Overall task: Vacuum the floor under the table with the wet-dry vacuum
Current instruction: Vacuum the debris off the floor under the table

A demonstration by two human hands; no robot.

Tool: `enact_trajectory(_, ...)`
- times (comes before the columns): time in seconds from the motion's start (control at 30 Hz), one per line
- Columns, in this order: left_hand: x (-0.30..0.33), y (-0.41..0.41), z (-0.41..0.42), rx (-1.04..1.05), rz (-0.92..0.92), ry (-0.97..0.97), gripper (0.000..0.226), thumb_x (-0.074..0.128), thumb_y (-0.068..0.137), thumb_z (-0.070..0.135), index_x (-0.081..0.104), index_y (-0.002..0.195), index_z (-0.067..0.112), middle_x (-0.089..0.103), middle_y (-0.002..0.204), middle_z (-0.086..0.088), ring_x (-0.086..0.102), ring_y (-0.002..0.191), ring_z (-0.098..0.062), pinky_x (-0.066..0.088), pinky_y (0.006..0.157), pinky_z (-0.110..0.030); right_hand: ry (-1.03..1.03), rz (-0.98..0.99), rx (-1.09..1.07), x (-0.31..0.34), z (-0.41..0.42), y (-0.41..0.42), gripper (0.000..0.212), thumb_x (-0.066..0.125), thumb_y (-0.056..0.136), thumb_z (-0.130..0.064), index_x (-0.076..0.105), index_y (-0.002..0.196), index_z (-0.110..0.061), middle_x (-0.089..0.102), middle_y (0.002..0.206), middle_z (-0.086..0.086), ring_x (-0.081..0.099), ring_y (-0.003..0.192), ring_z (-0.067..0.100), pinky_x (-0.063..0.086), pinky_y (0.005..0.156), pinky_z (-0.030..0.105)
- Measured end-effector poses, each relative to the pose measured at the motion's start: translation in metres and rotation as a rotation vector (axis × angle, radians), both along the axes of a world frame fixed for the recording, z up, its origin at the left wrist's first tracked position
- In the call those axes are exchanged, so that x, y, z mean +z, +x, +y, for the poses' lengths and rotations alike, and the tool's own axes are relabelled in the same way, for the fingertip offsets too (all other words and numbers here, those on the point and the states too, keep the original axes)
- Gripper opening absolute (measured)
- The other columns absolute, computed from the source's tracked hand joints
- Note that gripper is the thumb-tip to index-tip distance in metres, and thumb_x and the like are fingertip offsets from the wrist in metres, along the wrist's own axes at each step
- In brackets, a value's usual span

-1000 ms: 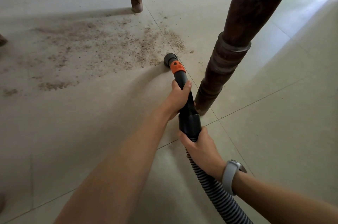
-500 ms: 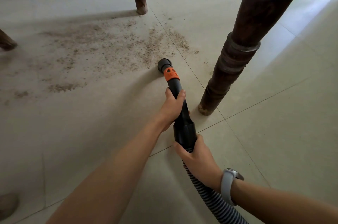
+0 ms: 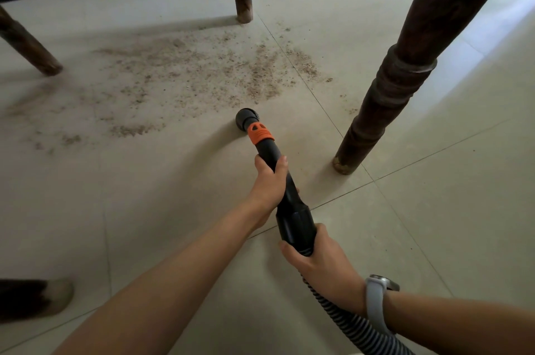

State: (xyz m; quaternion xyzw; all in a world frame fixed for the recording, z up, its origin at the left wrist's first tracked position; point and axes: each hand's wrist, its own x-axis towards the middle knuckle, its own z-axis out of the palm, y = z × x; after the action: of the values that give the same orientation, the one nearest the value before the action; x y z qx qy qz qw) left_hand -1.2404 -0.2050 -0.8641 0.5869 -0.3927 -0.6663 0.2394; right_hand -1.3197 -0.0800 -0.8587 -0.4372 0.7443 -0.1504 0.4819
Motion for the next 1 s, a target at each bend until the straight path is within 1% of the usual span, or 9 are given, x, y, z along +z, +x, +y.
enact_trajectory(0.13, 0.005, 0.006, 0.01, 0.007, 0.053, 0.044, 0.055, 0.037, 0.101, 0.033, 0.008, 0.145, 0.019, 0.052, 0.093, -0.005, 0.06, 0.07, -0.02, 0.055, 0.069, -0.033, 0.005, 0.017, -0.014, 0.006, 0.011, 0.007, 0.043, 0.059, 0.082, -0.054, 0.04, 0.103, -0.022, 0.062, 0.083, -0.003, 0.064, 0.073, 0.015, 0.054, 0.065, 0.031)
enact_trajectory(0.27, 0.01, 0.011, 0.015, 0.01, 0.104, 0.11, 0.056, 0.038, 0.1, 0.034, 0.007, 0.145, 0.019, 0.052, 0.094, -0.007, 0.06, 0.073, -0.022, 0.054, 0.068, -0.034, -0.005, 0.026, -0.036, 0.011, 0.019, 0.01, 0.043, 0.06, 0.079, -0.055, 0.041, 0.1, -0.023, 0.063, 0.082, -0.003, 0.064, 0.07, 0.016, 0.055, 0.065, 0.032)
enact_trajectory(0.4, 0.015, 0.027, 0.014, 0.044, 0.114, 0.14, 0.058, 0.039, 0.1, 0.034, 0.006, 0.146, 0.018, 0.052, 0.101, -0.009, 0.06, 0.075, -0.023, 0.054, 0.071, -0.037, -0.021, 0.049, 0.048, 0.019, 0.016, 0.019, 0.041, 0.059, 0.083, -0.054, 0.04, 0.101, -0.022, 0.059, 0.081, -0.005, 0.059, 0.066, 0.009, 0.05, 0.057, 0.022)
enact_trajectory(0.5, 0.015, 0.049, 0.008, 0.132, 0.082, 0.131, 0.058, 0.039, 0.1, 0.034, 0.007, 0.146, 0.018, 0.051, 0.108, -0.011, 0.06, 0.076, -0.024, 0.054, 0.07, -0.037, -0.039, 0.063, 0.144, 0.019, 0.004, 0.033, 0.04, 0.057, 0.085, -0.054, 0.039, 0.102, -0.023, 0.056, 0.082, -0.01, 0.056, 0.066, 0.004, 0.041, 0.051, 0.013)
enact_trajectory(0.63, 0.01, 0.088, 0.001, 0.278, 0.039, 0.129, 0.06, 0.038, 0.1, 0.035, 0.005, 0.147, 0.018, 0.051, 0.118, -0.013, 0.06, 0.096, -0.032, 0.052, 0.088, -0.046, -0.051, 0.048, 0.264, 0.015, -0.014, 0.06, 0.043, 0.058, 0.083, -0.055, 0.043, 0.104, -0.021, 0.057, 0.084, -0.01, 0.058, 0.072, 0.006, 0.046, 0.058, 0.019)
enact_trajectory(0.73, 0.007, 0.123, -0.004, 0.382, 0.033, 0.132, 0.061, 0.038, 0.1, 0.036, 0.004, 0.147, 0.018, 0.049, 0.13, -0.018, 0.06, 0.098, -0.034, 0.051, 0.089, -0.047, -0.067, 0.022, 0.366, 0.013, -0.029, 0.084, 0.042, 0.059, 0.083, -0.054, 0.043, 0.103, -0.022, 0.057, 0.085, -0.009, 0.058, 0.074, 0.008, 0.047, 0.061, 0.021)
enact_trajectory(0.83, 0.003, 0.159, -0.009, 0.506, 0.022, 0.123, 0.064, 0.039, 0.099, 0.037, 0.003, 0.148, 0.018, 0.049, 0.132, -0.017, 0.059, 0.105, -0.036, 0.049, 0.093, -0.05, -0.08, 0.009, 0.469, 0.011, -0.048, 0.11, 0.042, 0.06, 0.084, -0.053, 0.043, 0.106, -0.021, 0.059, 0.089, -0.005, 0.06, 0.078, 0.012, 0.05, 0.065, 0.024)
enact_trajectory(0.93, -0.004, 0.193, -0.013, 0.635, -0.029, 0.085, 0.065, 0.039, 0.098, 0.041, 0.004, 0.149, 0.019, 0.047, 0.136, -0.017, 0.055, 0.115, -0.038, 0.046, 0.097, -0.051, -0.093, 0.025, 0.598, 0.01, -0.068, 0.136, 0.05, 0.06, 0.084, -0.053, 0.045, 0.112, -0.015, 0.062, 0.099, 0.001, 0.062, 0.085, 0.019, 0.053, 0.074, 0.032)
enact_trajectory(1.0, -0.006, 0.214, -0.015, 0.722, -0.043, 0.053, 0.065, 0.039, 0.098, 0.042, 0.007, 0.149, 0.017, 0.047, 0.135, -0.018, 0.055, 0.116, -0.039, 0.046, 0.098, -0.05, -0.108, 0.035, 0.661, 0.01, -0.08, 0.154, 0.05, 0.061, 0.084, -0.05, 0.045, 0.115, -0.013, 0.06, 0.102, 0.002, 0.06, 0.088, 0.02, 0.051, 0.076, 0.032)
